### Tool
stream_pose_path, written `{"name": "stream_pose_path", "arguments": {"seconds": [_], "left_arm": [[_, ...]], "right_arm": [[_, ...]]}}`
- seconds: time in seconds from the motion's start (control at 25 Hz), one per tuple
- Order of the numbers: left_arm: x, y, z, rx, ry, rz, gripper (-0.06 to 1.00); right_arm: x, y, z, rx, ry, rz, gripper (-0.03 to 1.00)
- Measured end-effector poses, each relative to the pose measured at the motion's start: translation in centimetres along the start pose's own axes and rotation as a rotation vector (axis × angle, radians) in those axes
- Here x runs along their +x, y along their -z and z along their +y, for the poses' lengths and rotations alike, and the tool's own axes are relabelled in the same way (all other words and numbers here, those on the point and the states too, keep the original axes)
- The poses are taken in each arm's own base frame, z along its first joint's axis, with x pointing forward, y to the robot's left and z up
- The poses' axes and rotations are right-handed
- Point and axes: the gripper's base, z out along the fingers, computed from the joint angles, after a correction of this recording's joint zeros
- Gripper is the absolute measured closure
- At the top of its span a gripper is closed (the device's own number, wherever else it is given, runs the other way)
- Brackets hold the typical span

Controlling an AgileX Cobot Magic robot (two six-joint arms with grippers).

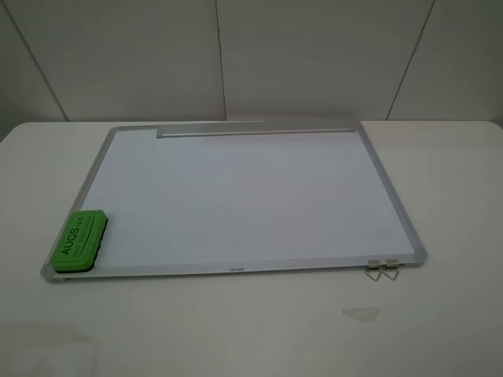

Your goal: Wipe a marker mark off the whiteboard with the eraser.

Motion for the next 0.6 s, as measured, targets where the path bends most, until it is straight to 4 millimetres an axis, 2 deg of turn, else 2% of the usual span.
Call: {"name": "stream_pose_path", "arguments": {"seconds": [0.24,0.36,0.52,0.6], "left_arm": [[5.2,0.5,0.6,0.039,-0.078,-0.170,0.22],[7.2,0.4,0.9,0.047,-0.087,-0.249,0.22],[8.8,1.0,1.1,0.057,-0.116,-0.364,0.22],[9.0,1.0,1.2,0.059,-0.134,-0.415,0.22]], "right_arm": [[0.0,0.0,0.0,0.000,0.000,0.000,0.15],[0.0,0.0,0.0,0.000,0.000,0.000,0.15],[0.0,0.0,0.0,0.000,0.000,0.000,0.15],[0.0,0.0,0.0,0.000,0.000,0.000,0.15]]}}
